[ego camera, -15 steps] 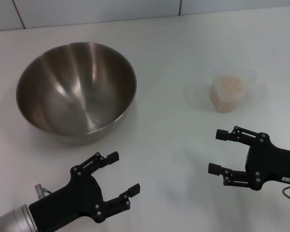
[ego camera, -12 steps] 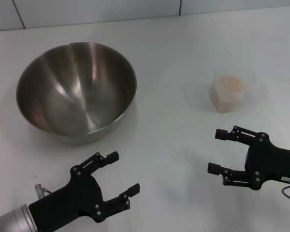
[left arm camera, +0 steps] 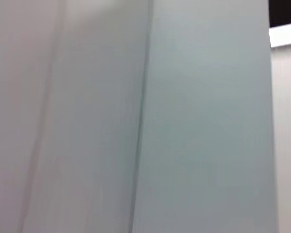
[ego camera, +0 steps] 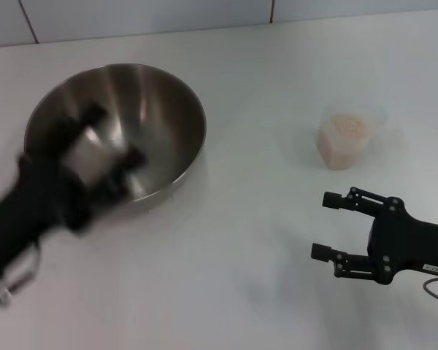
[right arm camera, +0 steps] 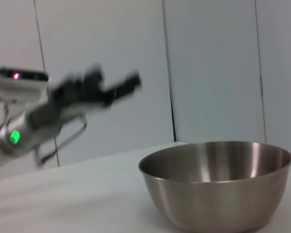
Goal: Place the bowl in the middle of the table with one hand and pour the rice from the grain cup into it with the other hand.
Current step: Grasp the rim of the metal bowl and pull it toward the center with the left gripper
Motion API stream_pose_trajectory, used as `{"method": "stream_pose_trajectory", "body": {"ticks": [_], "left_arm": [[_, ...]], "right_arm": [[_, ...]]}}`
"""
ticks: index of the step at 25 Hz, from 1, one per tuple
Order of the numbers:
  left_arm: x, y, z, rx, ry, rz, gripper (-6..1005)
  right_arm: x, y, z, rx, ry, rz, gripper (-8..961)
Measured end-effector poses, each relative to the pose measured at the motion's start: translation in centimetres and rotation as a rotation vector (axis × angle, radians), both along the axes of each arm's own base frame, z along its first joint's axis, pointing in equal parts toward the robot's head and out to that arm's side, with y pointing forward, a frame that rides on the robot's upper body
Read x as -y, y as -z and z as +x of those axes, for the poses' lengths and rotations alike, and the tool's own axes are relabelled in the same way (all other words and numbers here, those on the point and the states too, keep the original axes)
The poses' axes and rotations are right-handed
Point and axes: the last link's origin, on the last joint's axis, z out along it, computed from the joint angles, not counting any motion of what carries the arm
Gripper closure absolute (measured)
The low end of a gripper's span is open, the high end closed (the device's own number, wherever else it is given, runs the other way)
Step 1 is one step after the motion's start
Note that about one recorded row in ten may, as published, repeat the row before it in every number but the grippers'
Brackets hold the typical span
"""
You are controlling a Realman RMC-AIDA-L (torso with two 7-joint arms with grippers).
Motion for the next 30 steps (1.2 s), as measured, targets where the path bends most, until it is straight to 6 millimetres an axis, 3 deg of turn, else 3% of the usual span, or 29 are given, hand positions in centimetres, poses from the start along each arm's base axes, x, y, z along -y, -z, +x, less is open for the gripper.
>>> {"method": "stream_pose_trajectory", "body": {"ticks": [1,3,6,7,10,11,14,18,20,25,30], "left_arm": [[-2.6,-3.7,1.2,0.179,-0.009,-0.007,169],[-3.6,-4.6,1.2,0.199,-0.031,-0.032,168],[-8.8,-8.0,0.4,0.166,-0.246,-0.087,168],[-8.8,-8.0,0.4,0.166,-0.246,-0.087,168],[-11.4,-8.9,0.5,0.007,-0.436,-0.051,168],[-12.2,-9.3,1.7,-0.113,-0.499,-0.032,168],[-13.0,-10.2,2.7,-0.220,-0.583,-0.001,167],[-15.4,-14.0,3.1,-0.225,-0.731,0.081,168],[-16.1,-14.4,2.7,-0.257,-0.773,0.072,169],[-15.7,-13.0,2.2,-0.445,-0.807,-0.004,168],[-15.5,-11.7,2.5,-0.527,-0.803,-0.095,168]], "right_arm": [[0.0,0.0,0.0,-0.003,-0.002,-0.001,134],[0.1,0.0,0.0,-0.005,-0.001,-0.001,134],[0.2,0.0,0.0,-0.007,0.003,0.000,134],[0.2,0.0,0.0,-0.007,0.003,0.000,134],[0.2,0.0,0.0,-0.008,0.007,-0.002,135],[0.3,0.0,0.0,-0.012,0.012,-0.006,135],[0.3,0.0,0.1,-0.013,0.015,-0.007,134],[0.3,0.0,0.1,-0.014,0.016,-0.006,134],[0.2,0.0,0.1,-0.014,0.016,-0.005,134],[0.2,0.0,0.1,-0.013,0.017,-0.003,135],[0.3,0.0,0.1,-0.013,0.022,-0.003,135]]}}
